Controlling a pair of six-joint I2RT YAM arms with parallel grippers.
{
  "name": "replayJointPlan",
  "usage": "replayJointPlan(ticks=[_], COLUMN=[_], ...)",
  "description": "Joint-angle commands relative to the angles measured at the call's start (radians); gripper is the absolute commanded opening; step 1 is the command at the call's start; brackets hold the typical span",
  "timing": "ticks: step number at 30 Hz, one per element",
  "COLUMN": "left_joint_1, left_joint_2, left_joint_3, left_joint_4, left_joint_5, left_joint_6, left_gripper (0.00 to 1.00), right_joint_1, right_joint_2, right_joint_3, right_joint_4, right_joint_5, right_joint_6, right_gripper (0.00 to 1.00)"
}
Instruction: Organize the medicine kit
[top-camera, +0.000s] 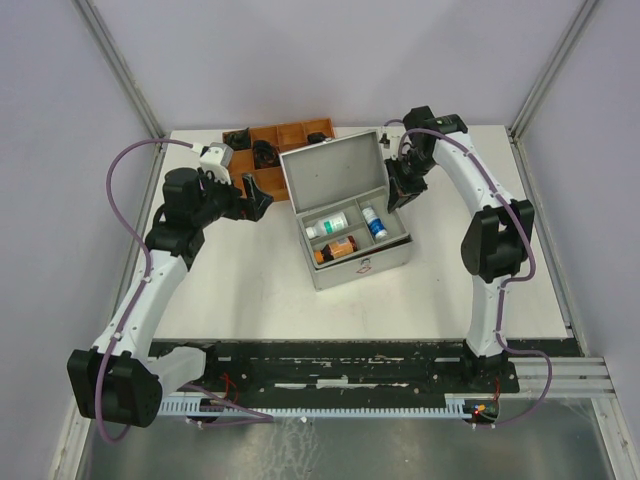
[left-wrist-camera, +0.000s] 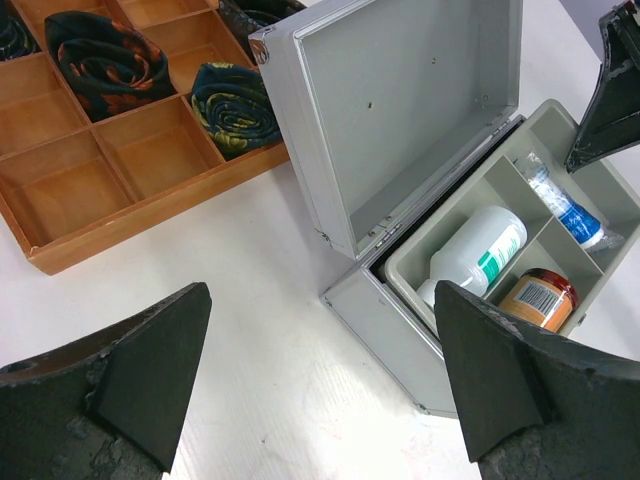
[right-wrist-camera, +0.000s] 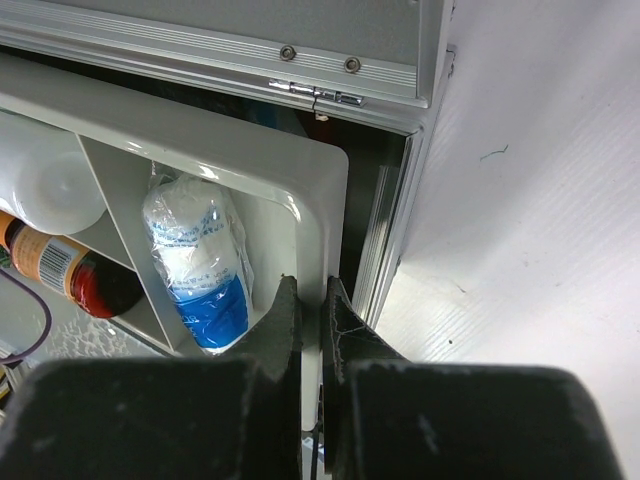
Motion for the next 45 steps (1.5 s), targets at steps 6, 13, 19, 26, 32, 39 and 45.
replayJointPlan(ticks=[6, 13, 19, 26, 32, 39, 45], left_joint_1=[0.004, 0.005, 0.004, 0.004, 0.004, 0.005, 0.004], left_joint_2=[-0.026, -0.029, -0.028, -0.035, -0.033, -0.038, -0.044], left_joint_3=[0.004, 0.001, 0.000, -0.003, -0.004, -0.006, -0.007], left_joint_4=[0.033, 0.031, 0.035, 0.031, 0.036, 0.039, 0.041], left_joint_5=[0.019, 0.020, 0.023, 0.025, 0.033, 0.032, 0.027], left_joint_6=[0.057, 0.059, 0.060, 0.061, 0.059, 0.063, 0.066], left_gripper=[0.99, 0.99, 0.99, 0.99, 0.99, 0.99, 0.99], right_joint_1=[0.016, 0.024, 0.039, 0.051, 0.059, 0.062, 0.064], right_joint_2=[-0.023, -0.039, -0.071, -0.085, -0.108, -0.136, -0.165], right_joint_3=[0.019, -0.016, -0.053, -0.075, -0.069, -0.060, -0.054], right_joint_4=[0.024, 0.051, 0.079, 0.096, 0.098, 0.105, 0.113], right_joint_5=[-0.035, 0.002, 0.031, 0.066, 0.093, 0.137, 0.171], right_joint_6=[0.049, 0.044, 0.043, 0.032, 0.023, 0.014, 0.003], right_gripper=[0.01, 0.08, 0.14, 0.25, 0.40, 0.52, 0.61])
